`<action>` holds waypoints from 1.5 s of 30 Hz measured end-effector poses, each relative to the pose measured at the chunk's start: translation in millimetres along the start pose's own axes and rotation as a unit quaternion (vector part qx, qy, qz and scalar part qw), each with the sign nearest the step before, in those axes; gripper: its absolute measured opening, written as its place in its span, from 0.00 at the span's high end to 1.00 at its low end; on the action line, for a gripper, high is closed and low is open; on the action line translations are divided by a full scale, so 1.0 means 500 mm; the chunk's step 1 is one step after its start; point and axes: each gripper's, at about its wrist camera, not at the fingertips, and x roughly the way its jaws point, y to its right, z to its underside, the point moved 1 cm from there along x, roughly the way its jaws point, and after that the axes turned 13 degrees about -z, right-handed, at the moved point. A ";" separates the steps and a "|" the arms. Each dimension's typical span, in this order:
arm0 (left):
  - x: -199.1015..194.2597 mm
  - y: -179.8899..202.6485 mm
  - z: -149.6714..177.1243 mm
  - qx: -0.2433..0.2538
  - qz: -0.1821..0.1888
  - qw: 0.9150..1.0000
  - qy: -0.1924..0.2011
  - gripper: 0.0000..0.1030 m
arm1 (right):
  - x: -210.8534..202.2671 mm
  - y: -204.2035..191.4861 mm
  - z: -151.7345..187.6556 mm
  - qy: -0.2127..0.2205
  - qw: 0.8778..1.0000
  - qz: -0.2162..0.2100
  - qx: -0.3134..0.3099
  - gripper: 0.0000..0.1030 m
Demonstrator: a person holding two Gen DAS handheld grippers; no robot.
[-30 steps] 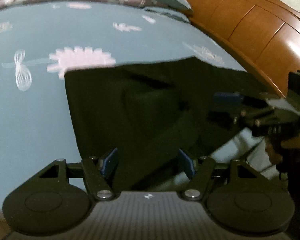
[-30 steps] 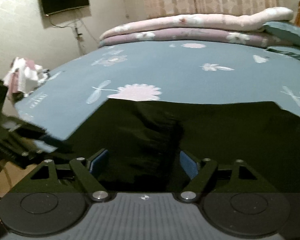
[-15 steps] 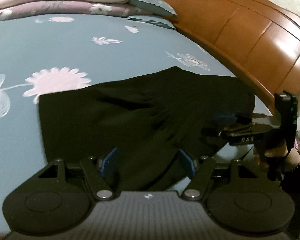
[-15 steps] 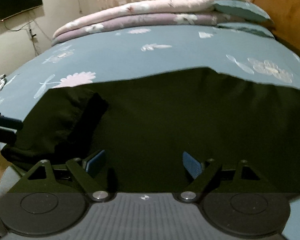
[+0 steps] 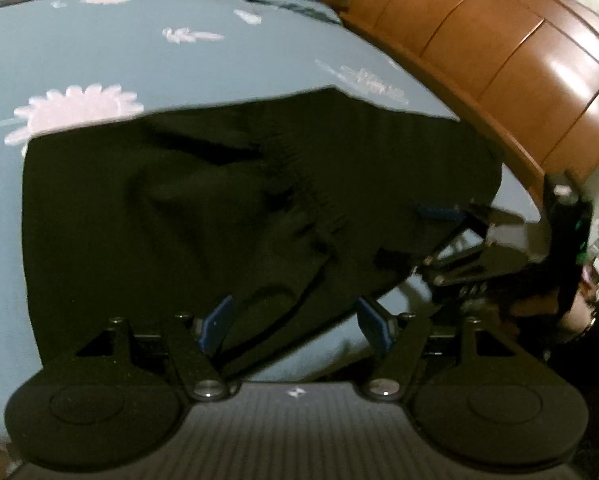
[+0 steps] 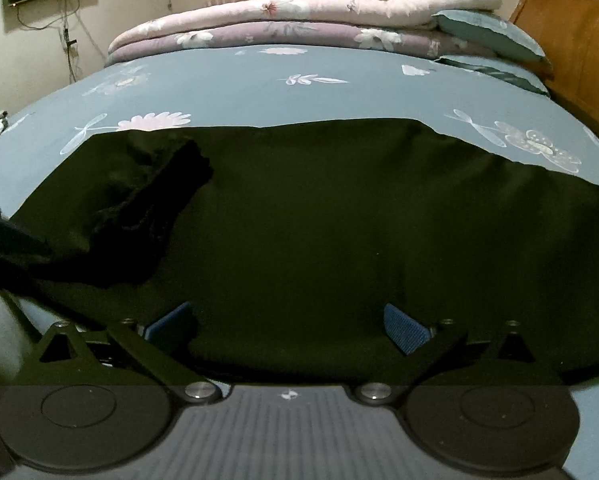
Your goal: Fold clothes
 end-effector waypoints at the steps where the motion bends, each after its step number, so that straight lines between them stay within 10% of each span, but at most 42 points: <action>1: -0.006 0.000 -0.008 0.000 0.000 1.000 0.006 0.34 | 0.000 0.001 -0.001 0.000 1.000 0.000 0.001 0.00; 17: 0.053 0.051 -0.022 0.022 0.019 1.000 -0.003 0.32 | 0.001 -0.004 0.006 0.013 1.000 0.012 0.001 0.00; 25: -0.051 -0.036 -0.015 -0.031 -0.053 0.997 0.049 0.29 | 0.000 -0.004 0.008 0.018 1.000 0.012 -0.001 0.00; 35: -0.046 -0.102 0.061 -0.094 -0.087 0.992 0.017 0.27 | 0.001 -0.006 0.008 0.018 1.000 0.014 -0.001 0.00; 45: -0.034 -0.145 -0.034 -0.075 -0.109 0.990 0.047 0.23 | 0.000 -0.009 0.007 0.013 1.000 0.018 0.002 0.00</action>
